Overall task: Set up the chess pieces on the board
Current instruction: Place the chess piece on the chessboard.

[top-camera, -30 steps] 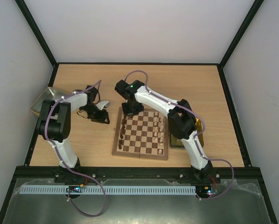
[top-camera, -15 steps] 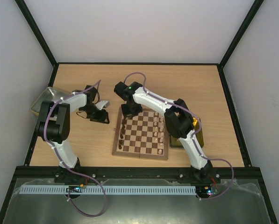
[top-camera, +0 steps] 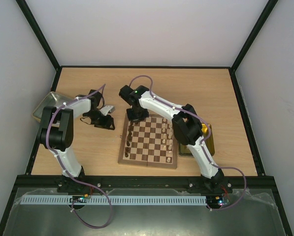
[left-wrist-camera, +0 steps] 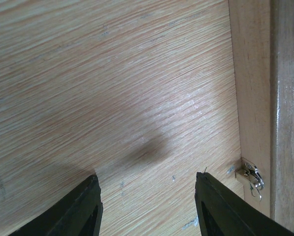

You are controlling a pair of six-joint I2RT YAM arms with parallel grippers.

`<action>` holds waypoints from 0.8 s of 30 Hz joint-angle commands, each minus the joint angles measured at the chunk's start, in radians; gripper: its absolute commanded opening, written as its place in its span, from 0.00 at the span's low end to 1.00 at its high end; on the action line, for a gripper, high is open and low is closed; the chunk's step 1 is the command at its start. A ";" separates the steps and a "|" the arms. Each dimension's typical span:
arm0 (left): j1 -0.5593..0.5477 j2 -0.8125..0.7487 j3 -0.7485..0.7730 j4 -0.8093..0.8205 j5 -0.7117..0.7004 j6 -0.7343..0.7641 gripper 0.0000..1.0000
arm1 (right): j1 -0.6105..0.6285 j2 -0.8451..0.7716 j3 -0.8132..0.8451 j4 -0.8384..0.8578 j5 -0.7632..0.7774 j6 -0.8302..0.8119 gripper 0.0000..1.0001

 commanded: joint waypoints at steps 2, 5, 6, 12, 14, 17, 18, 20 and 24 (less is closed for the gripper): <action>0.005 -0.012 -0.006 -0.014 -0.001 0.001 0.54 | 0.003 0.009 0.036 -0.039 0.020 -0.002 0.17; 0.004 -0.009 -0.004 -0.015 0.001 -0.002 0.54 | 0.004 0.002 0.050 -0.050 0.025 -0.001 0.19; 0.005 -0.008 -0.004 -0.015 0.001 -0.002 0.54 | 0.004 -0.001 0.053 -0.052 0.029 0.000 0.20; 0.004 -0.006 -0.006 -0.015 0.001 -0.002 0.54 | 0.004 -0.019 0.061 -0.066 0.047 0.002 0.23; 0.004 -0.005 -0.004 -0.015 0.001 -0.002 0.54 | 0.003 -0.030 0.061 -0.073 0.060 0.003 0.23; 0.004 -0.005 -0.003 -0.016 0.000 -0.002 0.54 | 0.003 -0.064 0.061 -0.088 0.080 0.004 0.23; 0.004 -0.006 -0.004 -0.017 0.001 -0.003 0.54 | 0.003 -0.081 0.057 -0.096 0.094 0.005 0.23; 0.004 -0.008 -0.005 -0.015 0.000 -0.003 0.54 | -0.002 -0.132 0.039 -0.104 0.118 0.012 0.22; 0.004 -0.010 -0.007 -0.015 -0.001 -0.002 0.55 | -0.043 -0.275 -0.074 -0.108 0.149 0.035 0.23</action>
